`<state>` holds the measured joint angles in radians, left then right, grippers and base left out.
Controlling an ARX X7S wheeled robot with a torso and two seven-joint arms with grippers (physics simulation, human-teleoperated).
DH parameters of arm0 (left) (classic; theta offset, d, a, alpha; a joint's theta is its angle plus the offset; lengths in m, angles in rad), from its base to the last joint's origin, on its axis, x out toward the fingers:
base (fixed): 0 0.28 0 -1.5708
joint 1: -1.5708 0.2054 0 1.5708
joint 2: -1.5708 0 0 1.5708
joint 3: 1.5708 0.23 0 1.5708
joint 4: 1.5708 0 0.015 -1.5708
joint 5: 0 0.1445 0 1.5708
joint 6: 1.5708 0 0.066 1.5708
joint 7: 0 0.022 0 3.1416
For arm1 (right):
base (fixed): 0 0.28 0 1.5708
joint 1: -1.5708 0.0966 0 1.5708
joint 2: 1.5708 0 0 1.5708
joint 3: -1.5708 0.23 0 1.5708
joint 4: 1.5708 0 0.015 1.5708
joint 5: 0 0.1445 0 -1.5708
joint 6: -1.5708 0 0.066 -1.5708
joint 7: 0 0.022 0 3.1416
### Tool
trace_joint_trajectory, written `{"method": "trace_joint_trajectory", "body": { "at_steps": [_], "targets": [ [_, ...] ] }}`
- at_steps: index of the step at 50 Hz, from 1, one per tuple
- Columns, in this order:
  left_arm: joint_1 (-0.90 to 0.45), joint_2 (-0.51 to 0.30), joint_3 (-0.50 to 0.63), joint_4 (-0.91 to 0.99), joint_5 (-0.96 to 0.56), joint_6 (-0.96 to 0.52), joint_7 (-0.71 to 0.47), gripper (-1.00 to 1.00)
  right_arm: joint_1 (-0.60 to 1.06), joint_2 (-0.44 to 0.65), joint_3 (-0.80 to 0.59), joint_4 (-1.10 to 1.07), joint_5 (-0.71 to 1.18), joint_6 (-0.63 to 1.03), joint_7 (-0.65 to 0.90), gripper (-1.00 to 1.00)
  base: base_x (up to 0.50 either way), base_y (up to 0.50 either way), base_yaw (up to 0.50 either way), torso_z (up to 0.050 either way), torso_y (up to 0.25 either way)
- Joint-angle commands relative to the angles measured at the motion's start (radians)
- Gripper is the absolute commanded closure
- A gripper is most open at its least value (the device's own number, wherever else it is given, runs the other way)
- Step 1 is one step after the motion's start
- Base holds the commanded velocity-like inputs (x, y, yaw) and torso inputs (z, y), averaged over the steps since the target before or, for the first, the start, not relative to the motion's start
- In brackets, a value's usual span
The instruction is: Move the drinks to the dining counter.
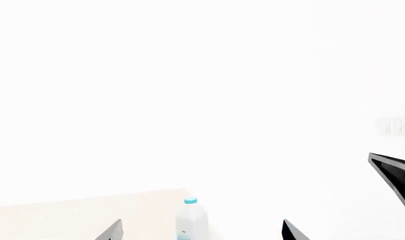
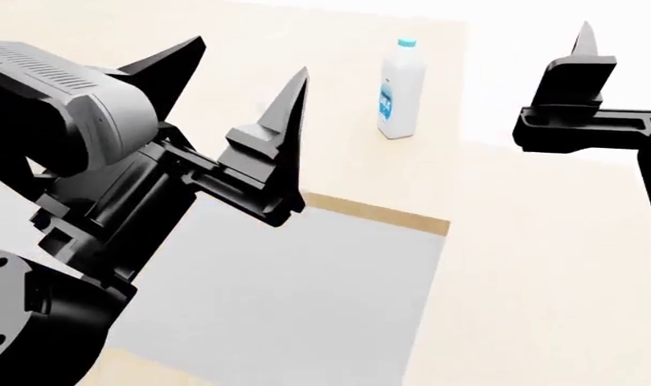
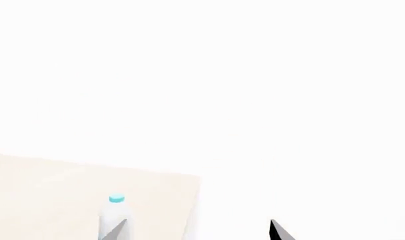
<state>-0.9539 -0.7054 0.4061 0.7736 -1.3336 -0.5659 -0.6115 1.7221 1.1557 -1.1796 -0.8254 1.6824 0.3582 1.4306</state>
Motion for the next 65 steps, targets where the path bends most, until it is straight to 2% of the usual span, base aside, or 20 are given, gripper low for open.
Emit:
{"method": "trace_joint_trajectory", "body": {
  "at_steps": [1, 36, 65],
  "targets": [
    [0.001, -0.001, 0.003, 0.002, 0.003, 0.000, -0.001, -1.00, -0.014, 0.005, 0.005, 0.007, -0.003, -0.019, -0.008, -1.00, -0.44, -0.14, -0.42, 0.000, 0.000],
    [0.006, -0.002, 0.009, 0.004, 0.008, 0.006, 0.002, -1.00, -0.021, 0.002, 0.010, 0.014, 0.015, -0.009, -0.024, -1.00, -0.43, -0.09, -0.43, 0.000, 0.000],
    [0.004, -0.006, 0.008, 0.003, 0.004, 0.012, 0.003, -1.00, -0.076, 0.000, 0.013, 0.050, 0.070, -0.071, -0.084, -1.00, -0.14, -0.49, 0.00, 0.000, 0.000]
  ]
}}
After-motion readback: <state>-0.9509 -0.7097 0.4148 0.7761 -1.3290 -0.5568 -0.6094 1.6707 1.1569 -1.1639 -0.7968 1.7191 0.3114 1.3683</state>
